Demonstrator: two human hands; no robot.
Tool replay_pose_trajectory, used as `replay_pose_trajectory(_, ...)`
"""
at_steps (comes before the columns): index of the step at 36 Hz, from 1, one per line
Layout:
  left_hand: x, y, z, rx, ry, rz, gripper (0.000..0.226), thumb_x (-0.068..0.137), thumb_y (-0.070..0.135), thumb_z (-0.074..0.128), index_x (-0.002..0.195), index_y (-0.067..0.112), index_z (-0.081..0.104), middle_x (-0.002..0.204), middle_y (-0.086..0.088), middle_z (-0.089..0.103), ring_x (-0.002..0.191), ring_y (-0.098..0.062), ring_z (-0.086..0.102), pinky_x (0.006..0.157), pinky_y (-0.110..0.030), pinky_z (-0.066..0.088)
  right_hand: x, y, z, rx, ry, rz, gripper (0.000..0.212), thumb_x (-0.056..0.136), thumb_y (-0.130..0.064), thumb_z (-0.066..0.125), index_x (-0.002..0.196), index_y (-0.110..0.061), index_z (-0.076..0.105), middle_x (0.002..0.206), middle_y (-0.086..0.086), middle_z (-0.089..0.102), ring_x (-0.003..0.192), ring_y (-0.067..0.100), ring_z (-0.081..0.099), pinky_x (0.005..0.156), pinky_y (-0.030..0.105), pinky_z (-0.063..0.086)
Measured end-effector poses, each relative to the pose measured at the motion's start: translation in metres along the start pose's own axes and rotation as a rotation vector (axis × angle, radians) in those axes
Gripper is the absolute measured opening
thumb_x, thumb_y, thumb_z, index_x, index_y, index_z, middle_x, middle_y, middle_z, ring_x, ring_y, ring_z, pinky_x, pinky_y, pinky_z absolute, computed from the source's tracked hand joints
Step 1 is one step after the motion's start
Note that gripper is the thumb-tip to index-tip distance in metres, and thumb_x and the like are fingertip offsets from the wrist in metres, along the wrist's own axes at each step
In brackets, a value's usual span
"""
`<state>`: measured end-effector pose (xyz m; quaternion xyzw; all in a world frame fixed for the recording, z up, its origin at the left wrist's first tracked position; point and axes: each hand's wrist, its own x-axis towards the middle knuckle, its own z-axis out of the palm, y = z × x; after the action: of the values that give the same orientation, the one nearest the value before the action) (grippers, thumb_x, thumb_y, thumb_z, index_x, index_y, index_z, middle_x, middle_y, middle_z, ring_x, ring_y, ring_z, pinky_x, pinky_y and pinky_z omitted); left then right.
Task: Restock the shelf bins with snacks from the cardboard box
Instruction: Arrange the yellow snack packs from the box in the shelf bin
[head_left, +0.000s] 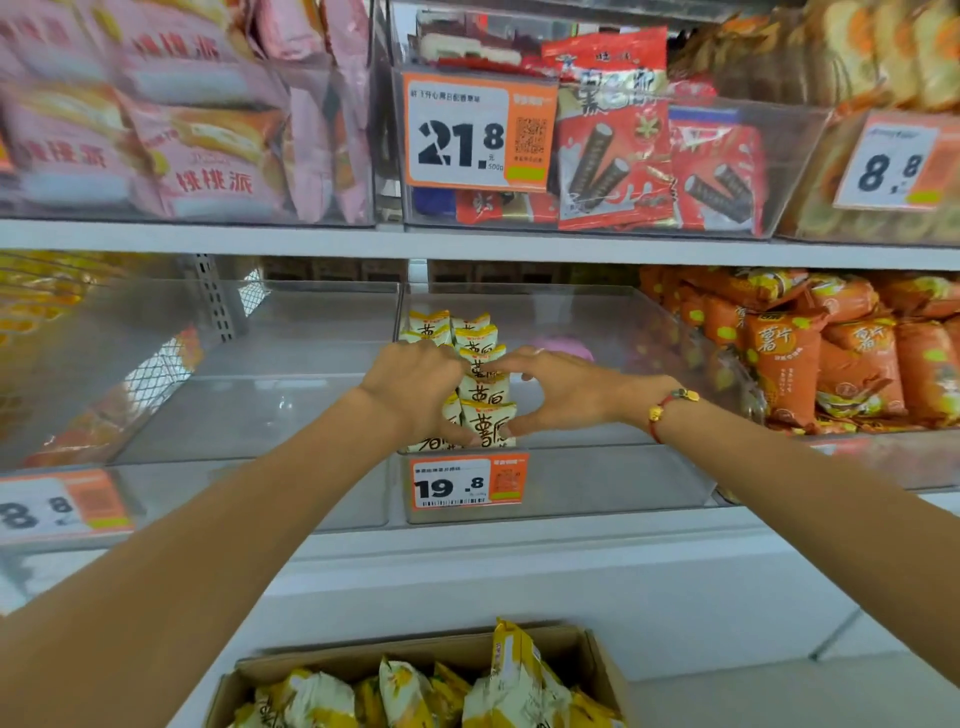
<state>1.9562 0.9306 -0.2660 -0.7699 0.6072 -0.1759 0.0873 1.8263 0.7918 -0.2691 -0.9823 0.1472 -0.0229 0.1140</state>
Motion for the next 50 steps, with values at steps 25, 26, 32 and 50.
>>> replay_pose_trajectory(25, -0.010, -0.008, 0.007, 0.036, -0.054, 0.021, 0.046, 0.091, 0.053, 0.054, 0.117, 0.016, 0.057, 0.119, -0.004, 0.061, 0.113, -0.025, 0.052, 0.091, -0.033, 0.041, 0.007, -0.005, 0.014, -0.380, 0.082, -0.185, 0.057, 0.090, -0.055, 0.055, 0.139, -0.027, 0.050, 0.146, -0.003, 0.044, 0.132, 0.018, 0.036, 0.101, 0.032, 0.035)
replay_pose_trajectory(26, -0.014, -0.008, 0.006, 0.019, -0.027, 0.017, 0.045, 0.090, 0.052, 0.055, 0.117, 0.016, 0.058, 0.118, -0.004, 0.062, 0.112, -0.024, 0.053, 0.091, -0.033, 0.041, 0.003, -0.006, 0.012, -0.372, 0.082, -0.175, 0.058, 0.090, -0.055, 0.054, 0.140, -0.028, 0.048, 0.147, -0.003, 0.043, 0.132, 0.018, 0.037, 0.103, 0.033, 0.036)
replay_pose_trajectory(32, -0.069, -0.002, -0.002, -0.282, 0.302, -0.061, 0.038, 0.089, 0.037, 0.063, 0.123, 0.020, 0.062, 0.126, 0.003, 0.062, 0.116, -0.021, 0.057, 0.100, -0.035, 0.039, -0.042, -0.022, 0.005, -0.152, 0.220, -0.129, 0.055, 0.091, -0.056, 0.050, 0.140, -0.032, 0.047, 0.147, -0.008, 0.043, 0.133, 0.014, 0.040, 0.106, 0.041, 0.039)
replay_pose_trajectory(50, -0.271, 0.070, 0.108, -0.607, -0.139, -0.333, 0.031, 0.095, 0.044, 0.045, 0.125, 0.041, 0.051, 0.130, 0.025, 0.050, 0.119, -0.005, 0.051, 0.100, -0.032, 0.039, -0.143, -0.097, 0.187, 0.057, -0.415, -0.040, 0.037, 0.097, -0.036, 0.051, 0.133, -0.026, 0.051, 0.128, -0.003, 0.057, 0.113, 0.017, 0.054, 0.081, 0.027, 0.043)
